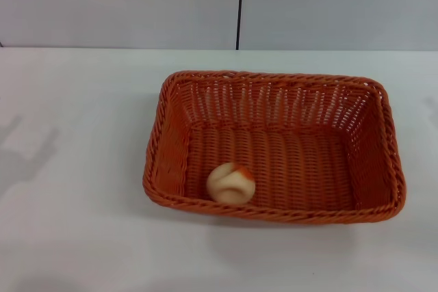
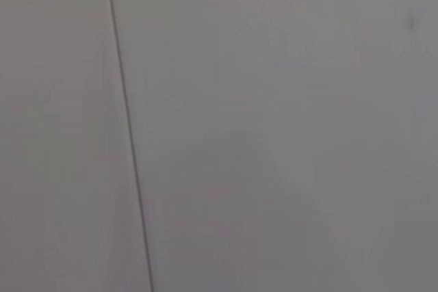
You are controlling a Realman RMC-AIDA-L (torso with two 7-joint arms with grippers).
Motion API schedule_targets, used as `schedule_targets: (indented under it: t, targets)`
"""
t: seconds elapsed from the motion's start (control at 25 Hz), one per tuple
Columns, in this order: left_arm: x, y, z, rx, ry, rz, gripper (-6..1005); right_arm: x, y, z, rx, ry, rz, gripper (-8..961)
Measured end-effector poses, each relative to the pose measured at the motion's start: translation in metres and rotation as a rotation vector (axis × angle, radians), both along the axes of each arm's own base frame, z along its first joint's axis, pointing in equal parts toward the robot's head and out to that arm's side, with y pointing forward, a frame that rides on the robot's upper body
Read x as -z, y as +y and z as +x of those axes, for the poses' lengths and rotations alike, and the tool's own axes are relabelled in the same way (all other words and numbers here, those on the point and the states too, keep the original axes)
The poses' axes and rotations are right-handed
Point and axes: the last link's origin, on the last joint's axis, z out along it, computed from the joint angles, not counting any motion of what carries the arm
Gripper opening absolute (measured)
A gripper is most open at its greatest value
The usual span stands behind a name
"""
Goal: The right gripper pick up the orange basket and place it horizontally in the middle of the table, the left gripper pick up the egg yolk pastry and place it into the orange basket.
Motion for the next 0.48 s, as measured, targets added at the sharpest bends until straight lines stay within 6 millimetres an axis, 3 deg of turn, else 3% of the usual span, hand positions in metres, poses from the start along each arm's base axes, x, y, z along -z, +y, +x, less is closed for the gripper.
schedule_targets:
  t: [0.48]
  targets:
    - [0.001, -0.014, -0.005, -0.040, -0.015, 0.070, 808, -0.006, 0.009, 0.001, 0.016, 0.008, 0.073, 595]
